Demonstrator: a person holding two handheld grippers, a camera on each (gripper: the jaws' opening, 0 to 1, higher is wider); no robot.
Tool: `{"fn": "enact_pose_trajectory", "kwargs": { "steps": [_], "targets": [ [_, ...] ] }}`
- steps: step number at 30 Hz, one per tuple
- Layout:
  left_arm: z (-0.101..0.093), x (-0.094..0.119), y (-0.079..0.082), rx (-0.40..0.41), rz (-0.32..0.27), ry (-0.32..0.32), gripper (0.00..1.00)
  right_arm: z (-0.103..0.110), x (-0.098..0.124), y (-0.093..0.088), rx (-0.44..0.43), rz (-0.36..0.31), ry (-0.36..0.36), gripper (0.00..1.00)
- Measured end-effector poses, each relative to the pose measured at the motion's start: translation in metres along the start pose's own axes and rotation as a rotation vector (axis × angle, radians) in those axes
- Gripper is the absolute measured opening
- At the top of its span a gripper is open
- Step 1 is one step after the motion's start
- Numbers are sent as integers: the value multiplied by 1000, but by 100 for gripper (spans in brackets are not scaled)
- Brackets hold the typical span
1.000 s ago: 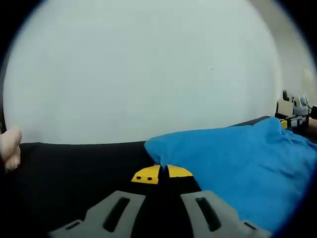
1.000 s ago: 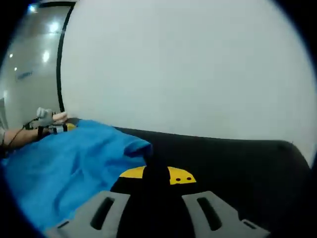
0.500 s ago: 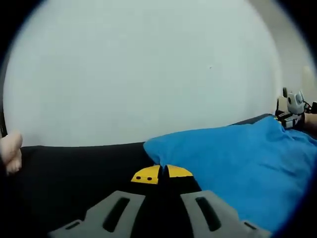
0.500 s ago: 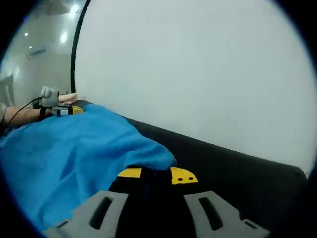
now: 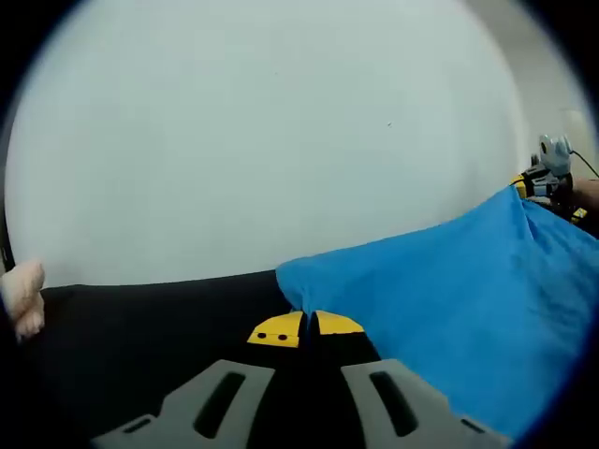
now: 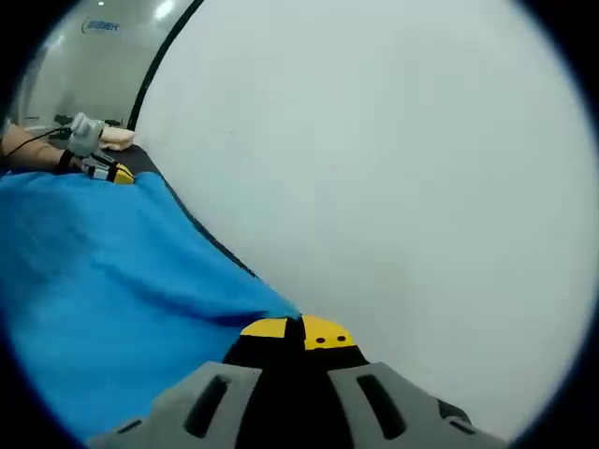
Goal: Spread out the cloth and fold it
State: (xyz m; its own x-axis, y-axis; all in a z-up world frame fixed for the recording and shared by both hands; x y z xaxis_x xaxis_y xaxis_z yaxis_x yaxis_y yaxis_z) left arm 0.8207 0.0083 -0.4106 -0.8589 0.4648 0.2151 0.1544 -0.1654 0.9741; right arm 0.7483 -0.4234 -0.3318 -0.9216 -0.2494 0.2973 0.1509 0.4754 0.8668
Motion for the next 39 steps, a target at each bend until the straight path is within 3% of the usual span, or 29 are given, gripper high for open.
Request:
{"fn": "enact_pose_trajectory", "kwargs": {
  "steps": [1,2,5,6,7,10,11,12,13,15,17,19,22,23,25,26,27,28,29,30,31,32,33,34,37,39],
  "targets": [
    [0,0,0,-1,0,0,1,0,0,-3,0,8,4,1],
    [0,1,0,-2,0,0,1,-3,-1,-18,13,72,-4,1],
    [4,-4,1,-6,0,1,1,9,-10,-58,-25,158,13,2],
    [4,-4,1,-5,0,1,1,15,-12,-81,-39,247,16,3],
    [4,-4,1,-4,0,0,1,13,-14,-76,-95,140,-5,3],
    [4,-4,2,-9,-2,0,1,-5,-2,-70,-269,163,-25,4],
    [5,-4,3,-9,-1,1,1,-29,4,-67,-278,154,-114,4],
    [5,-5,3,-10,-1,2,1,-40,8,-63,-297,127,-155,4],
    [5,-5,3,-15,-2,3,1,-43,11,-51,-420,43,-160,4],
    [5,-5,4,-17,-2,3,1,-40,7,-37,-581,-50,-126,6],
    [5,-5,4,-19,-3,3,1,-39,1,-33,-601,-75,-141,16],
    [6,-5,4,-21,-3,4,1,-27,-13,-29,-593,-76,-117,20],
    [5,-3,5,-26,-5,5,1,10,-34,-28,-430,-23,-55,21],
    [5,-3,5,-32,-7,6,1,15,-37,-31,-415,-3,-48,20],
    [5,-3,6,-35,-7,6,1,31,-41,-59,-233,202,-62,3],
    [5,-3,6,-39,-7,6,1,35,-41,-54,-125,161,-55,3],
    [5,-3,6,-39,-7,7,1,34,-36,-42,-71,103,-65,3],
    [5,-2,7,-44,-6,8,1,47,-25,-39,7,109,0,2],
    [3,1,7,-55,-8,7,1,52,-18,-34,73,71,20,2],
    [2,3,7,-61,-7,6,1,64,-4,-28,241,14,74,2],
    [2,3,7,-59,-7,7,1,72,4,-28,305,-14,114,3],
    [2,3,7,-64,-7,7,1,78,10,-32,319,-3,156,3],
    [2,4,7,-65,-7,7,1,84,19,-45,231,41,207,3],
    [1,4,6,-62,-5,8,1,86,23,-48,198,46,230,3],
    [1,4,6,-60,-4,6,1,78,32,-45,0,42,267,4],
    [0,5,6,-62,-4,5,1,74,36,-31,-101,-32,301,11]
  ]
}}
Point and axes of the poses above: the point that each gripper's makers call its tool centre point, and the gripper's own axes: x roughly backward along the fingers, z roughly to its left, y roughly out of its top, the point moved 3 cm from there along x, roughly backward along the fingers
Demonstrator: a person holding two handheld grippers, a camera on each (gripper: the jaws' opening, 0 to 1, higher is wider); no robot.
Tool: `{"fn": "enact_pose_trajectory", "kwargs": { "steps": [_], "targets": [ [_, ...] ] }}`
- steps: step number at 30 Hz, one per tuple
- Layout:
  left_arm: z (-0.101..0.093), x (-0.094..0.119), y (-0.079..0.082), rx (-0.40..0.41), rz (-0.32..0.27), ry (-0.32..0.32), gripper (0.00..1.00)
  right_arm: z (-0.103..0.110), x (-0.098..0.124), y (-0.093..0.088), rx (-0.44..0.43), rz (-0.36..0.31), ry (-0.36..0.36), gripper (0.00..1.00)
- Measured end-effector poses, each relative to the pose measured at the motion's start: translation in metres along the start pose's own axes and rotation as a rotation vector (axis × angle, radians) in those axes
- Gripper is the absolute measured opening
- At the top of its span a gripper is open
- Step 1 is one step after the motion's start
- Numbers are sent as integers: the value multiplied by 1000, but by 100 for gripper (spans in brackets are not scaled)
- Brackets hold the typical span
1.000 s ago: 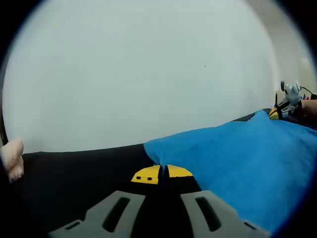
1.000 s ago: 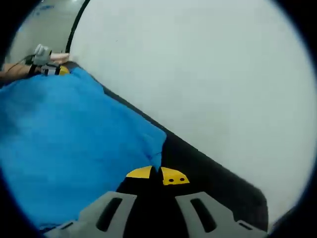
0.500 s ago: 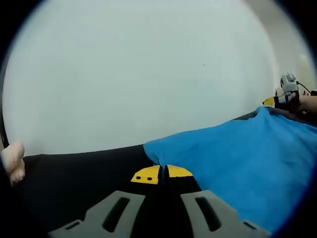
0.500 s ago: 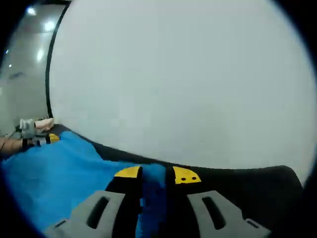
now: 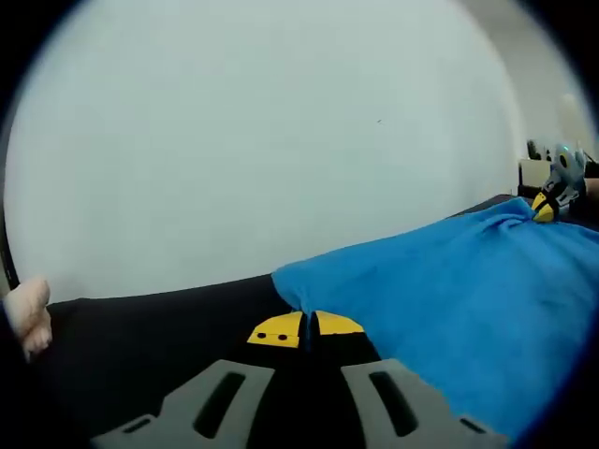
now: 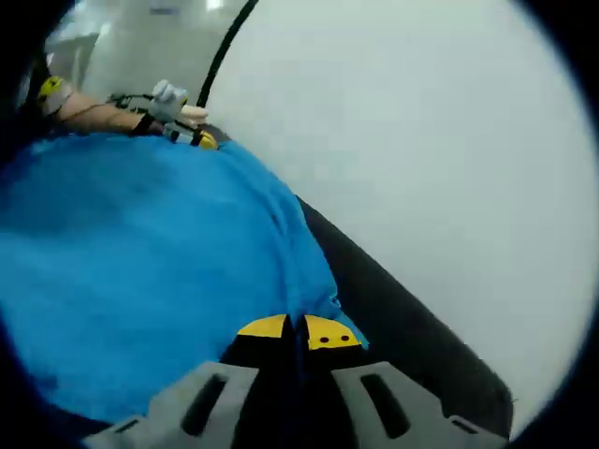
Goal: Spread out the cloth and fold it
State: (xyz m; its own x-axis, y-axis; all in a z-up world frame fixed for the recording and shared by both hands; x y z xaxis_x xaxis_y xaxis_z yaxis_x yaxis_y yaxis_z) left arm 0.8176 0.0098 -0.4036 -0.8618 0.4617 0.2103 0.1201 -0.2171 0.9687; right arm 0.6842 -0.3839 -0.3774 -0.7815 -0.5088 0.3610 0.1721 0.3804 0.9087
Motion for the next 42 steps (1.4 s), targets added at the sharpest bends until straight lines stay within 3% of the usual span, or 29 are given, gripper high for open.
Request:
{"fn": "enact_pose_trajectory", "kwargs": {
  "steps": [1,5,7,9,10,11,12,13,14,16,17,18,20,22,25,28,30,31,32,34,35,36,39,40,41,42],
  "targets": [
    [0,0,0,0,0,0,1,-4,1,4,-9,-18,-3,16],
    [-1,1,0,-2,1,-3,1,-36,14,35,-129,-193,-75,30],
    [0,-2,0,-3,2,-4,1,-61,19,39,-220,-226,-169,29],
    [2,-5,0,-5,2,-5,1,-92,19,35,-384,-284,-319,29],
    [2,-5,0,-5,2,-5,1,-93,12,28,-473,-277,-303,27],
    [2,-6,0,-5,2,-5,1,-97,7,19,-508,-260,-319,26],
    [2,-6,0,-5,2,-5,1,-100,2,4,-553,-197,-359,25],
    [2,-6,0,-9,1,-5,1,-93,-7,-6,-533,-145,-343,23],
    [2,-6,0,-6,1,-4,1,-91,-13,-10,-520,-145,-336,22],
    [2,-7,0,-12,1,-4,1,-79,-31,-16,-567,-119,-280,22],
    [2,-7,0,-12,1,-4,1,-71,-43,-23,-602,-69,-246,22],
    [2,-8,0,-11,1,-4,1,-62,-49,-28,-563,-14,-213,22],
    [3,-8,0,-14,1,-3,1,-72,-50,-31,-334,48,-310,15],
    [3,-9,0,-18,1,-2,1,-63,-52,-23,-354,59,-261,7],
    [6,-13,0,-20,1,-4,1,-75,-43,-11,-195,88,-318,2],
    [8,-15,0,-23,0,-4,1,-91,-28,19,-131,-27,-392,2],
    [8,-16,0,-28,0,-6,1,-103,-11,49,-22,-136,-458,2],
    [8,-16,-1,-26,0,-6,1,-109,-4,60,-18,-189,-515,2],
    [8,-16,-1,-29,-1,-8,1,-112,-2,63,-15,-200,-534,2],
    [7,-15,0,-32,-4,-17,1,-118,-8,56,35,-136,-601,2],
    [7,-16,0,-30,-5,-17,1,-120,-17,43,26,-69,-621,2],
    [8,-15,0,-30,-6,-17,1,-120,-26,33,0,-44,-628,3],
    [12,-15,1,-19,-15,-16,1,-119,-53,-33,-61,199,-641,4],
    [13,-15,1,-17,-17,-3,1,-117,-55,-46,-78,237,-641,3],
    [13,-14,1,-19,-18,2,2,-121,-54,-39,-135,110,-680,3],
    [13,-14,0,-14,-16,2,2,-126,-47,-36,-227,70,-708,6]
  ]
}}
Point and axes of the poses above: the point that each gripper's makers call its tool centre point, and the gripper's own axes: x roughly backward along the fingers, z roughly to its left, y roughly out of its top, the point moved 3 cm from there along x, roughly backward along the fingers
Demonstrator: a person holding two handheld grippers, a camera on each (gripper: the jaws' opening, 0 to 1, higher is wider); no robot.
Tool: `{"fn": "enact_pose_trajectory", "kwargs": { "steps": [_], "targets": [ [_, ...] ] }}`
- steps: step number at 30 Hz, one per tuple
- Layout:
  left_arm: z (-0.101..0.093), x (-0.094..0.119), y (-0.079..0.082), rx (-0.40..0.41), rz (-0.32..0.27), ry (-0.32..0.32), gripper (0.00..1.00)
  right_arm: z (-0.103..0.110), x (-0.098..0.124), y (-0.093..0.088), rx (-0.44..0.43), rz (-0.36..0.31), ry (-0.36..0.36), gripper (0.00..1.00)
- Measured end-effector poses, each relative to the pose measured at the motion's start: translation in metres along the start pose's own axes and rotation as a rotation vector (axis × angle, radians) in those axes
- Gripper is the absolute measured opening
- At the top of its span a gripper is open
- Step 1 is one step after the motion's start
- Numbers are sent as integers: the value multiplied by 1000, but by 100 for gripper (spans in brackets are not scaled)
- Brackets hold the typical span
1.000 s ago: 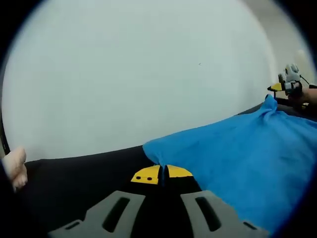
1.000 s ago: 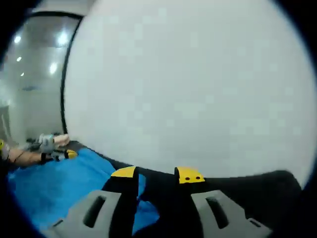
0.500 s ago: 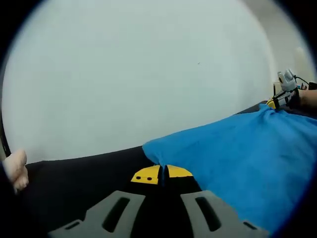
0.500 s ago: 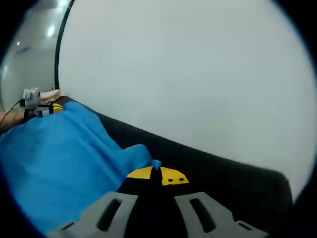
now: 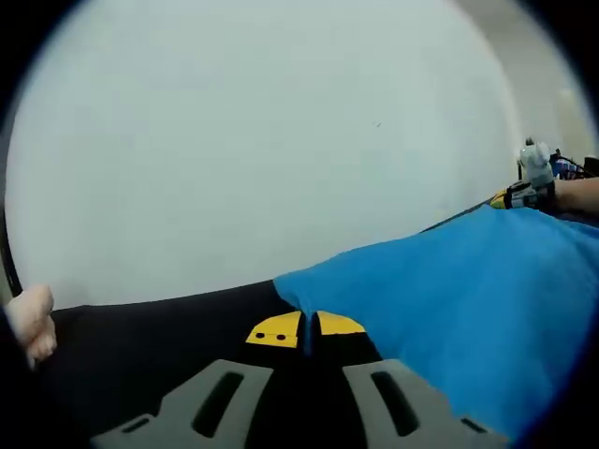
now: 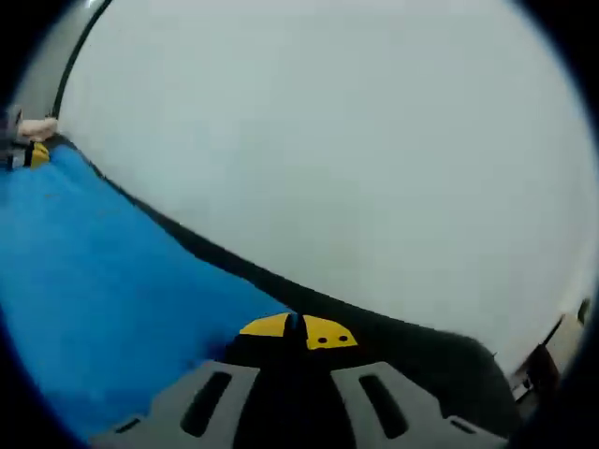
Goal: Spread out the cloth and fold it
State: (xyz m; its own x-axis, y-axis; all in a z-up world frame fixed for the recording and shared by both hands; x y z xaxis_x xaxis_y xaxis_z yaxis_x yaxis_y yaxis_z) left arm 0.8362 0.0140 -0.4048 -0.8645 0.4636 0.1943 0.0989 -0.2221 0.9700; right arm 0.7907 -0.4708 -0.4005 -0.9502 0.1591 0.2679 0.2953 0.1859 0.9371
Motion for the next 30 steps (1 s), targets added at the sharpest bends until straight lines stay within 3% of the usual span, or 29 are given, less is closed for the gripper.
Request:
{"fn": "enact_pose_trajectory", "kwargs": {
  "steps": [1,3,4,6,9,10,12,13,15,16,17,19,20,23,25,26,27,28,29,30],
  "targets": [
    [0,0,0,-3,0,2,2,-4,4,1,-24,15,12,8],
    [2,-1,1,10,-5,9,3,-32,15,3,-13,58,-73,9],
    [3,-1,1,16,-6,11,4,-50,25,8,24,35,-118,9],
    [7,1,3,42,-20,30,4,-62,38,13,-14,1,-125,10],
    [13,5,10,155,-67,45,6,-52,67,29,-177,-106,38,10],
    [15,6,14,161,-81,58,6,-43,85,35,-259,-128,145,10],
    [30,17,30,243,-190,104,6,-37,112,44,-313,-149,249,10],
    [34,24,40,342,-280,84,6,-36,133,54,-346,-213,300,10],
    [36,35,49,466,-382,24,10,-35,171,66,-404,-289,374,18],
    [37,37,48,495,-383,31,12,-34,193,71,-434,-337,402,21],
    [38,35,45,455,-356,36,12,-31,206,71,-432,-353,422,25],
    [33,34,44,414,-331,22,16,-26,233,67,-403,-343,442,31],
    [30,35,46,431,-337,8,18,-19,252,61,-350,-323,442,30],
    [34,41,52,535,-392,-2,25,-15,293,49,-263,-297,375,29],
    [35,48,58,606,-456,-59,26,-13,320,40,-255,-282,348,29],
    [36,51,57,666,-453,-90,25,-12,338,33,-236,-272,341,30],
    [32,52,53,758,-376,-121,18,-15,349,26,-230,-244,314,30],
    [31,54,48,776,-297,-135,8,-18,361,23,-248,-249,297,30],
    [33,59,45,759,-241,-125,2,-19,375,21,-274,-276,292,29],
    [37,72,54,686,-233,-134,1,-20,395,18,-312,-303,308,30]
  ]
}}
Point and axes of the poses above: the point that each gripper's makers call its tool centre point, and the gripper's own axes: x roughly backward along the fingers, z roughly to its left, y roughly out of its top, the point moved 3 cm from there along x, roughly backward along the fingers
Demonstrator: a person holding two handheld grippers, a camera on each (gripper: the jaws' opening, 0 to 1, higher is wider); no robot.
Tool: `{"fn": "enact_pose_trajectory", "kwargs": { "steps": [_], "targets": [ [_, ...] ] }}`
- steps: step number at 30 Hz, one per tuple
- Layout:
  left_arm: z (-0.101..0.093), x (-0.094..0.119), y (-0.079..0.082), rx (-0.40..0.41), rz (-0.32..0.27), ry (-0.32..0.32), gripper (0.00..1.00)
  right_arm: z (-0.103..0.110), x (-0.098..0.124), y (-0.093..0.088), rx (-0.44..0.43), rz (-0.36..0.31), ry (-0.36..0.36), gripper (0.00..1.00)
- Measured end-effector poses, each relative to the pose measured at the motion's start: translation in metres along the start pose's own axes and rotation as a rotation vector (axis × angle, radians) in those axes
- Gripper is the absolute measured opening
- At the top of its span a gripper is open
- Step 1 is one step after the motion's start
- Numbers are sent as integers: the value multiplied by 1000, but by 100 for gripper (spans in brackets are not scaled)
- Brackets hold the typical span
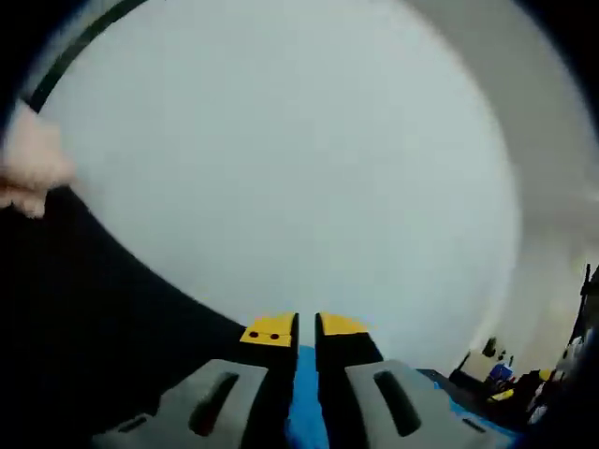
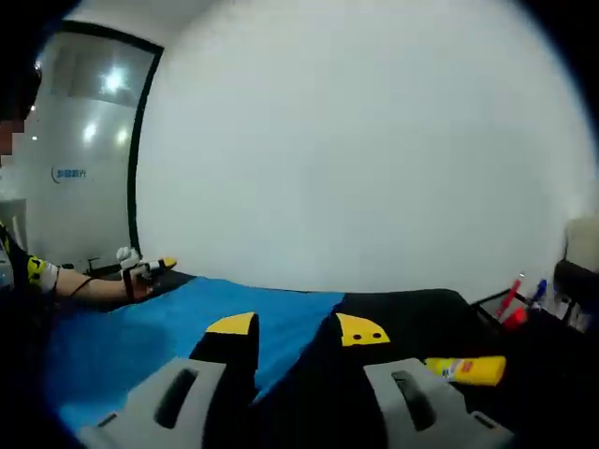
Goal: Spread out the cloth and fold it
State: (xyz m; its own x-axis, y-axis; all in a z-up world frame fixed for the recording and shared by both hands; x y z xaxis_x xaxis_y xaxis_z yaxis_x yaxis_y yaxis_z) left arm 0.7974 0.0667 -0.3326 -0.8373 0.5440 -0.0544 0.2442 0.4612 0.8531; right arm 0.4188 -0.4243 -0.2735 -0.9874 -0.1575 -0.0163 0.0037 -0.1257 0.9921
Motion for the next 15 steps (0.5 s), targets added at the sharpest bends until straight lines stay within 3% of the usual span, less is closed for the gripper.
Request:
{"fn": "enact_pose_trajectory", "kwargs": {
  "steps": [1,2,3,5,7,9,10,13,14,15],
  "targets": [
    [-9,8,7,48,19,-13,2,1,14,-2,-5,9,-3,30],
    [-22,26,21,33,54,-48,2,-2,32,-6,-26,11,-28,30],
    [-34,40,32,5,46,-109,5,-4,44,-10,-25,10,-42,30],
    [-55,89,54,-55,25,-207,11,-9,71,-34,-28,71,-92,25],
    [-70,135,71,-54,-24,-301,17,-1,89,-56,-56,130,-94,21],
    [-69,193,90,-52,-125,-293,26,9,99,-72,-74,171,-74,21],
    [-70,228,93,-71,-141,-307,26,20,105,-80,-53,191,-37,22],
    [-68,288,87,-63,-139,-308,19,35,114,-87,8,199,-12,22],
    [-64,306,75,-87,-76,-259,12,42,116,-84,11,182,11,22],
    [-56,317,59,-125,39,-191,3,47,117,-81,4,169,30,22]
  ]
}}
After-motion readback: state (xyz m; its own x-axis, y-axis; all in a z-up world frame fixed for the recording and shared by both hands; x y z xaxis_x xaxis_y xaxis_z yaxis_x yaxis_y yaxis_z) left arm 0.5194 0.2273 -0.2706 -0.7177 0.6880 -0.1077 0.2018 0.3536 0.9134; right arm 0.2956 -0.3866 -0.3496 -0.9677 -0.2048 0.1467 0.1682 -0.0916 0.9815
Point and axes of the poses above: the point that each gripper's makers call its tool centre point, and the gripper's own axes: x roughly backward along the fingers, z roughly to its left, y roughly out of its top, the point moved 3 cm from there along x, roughly backward along the fingers
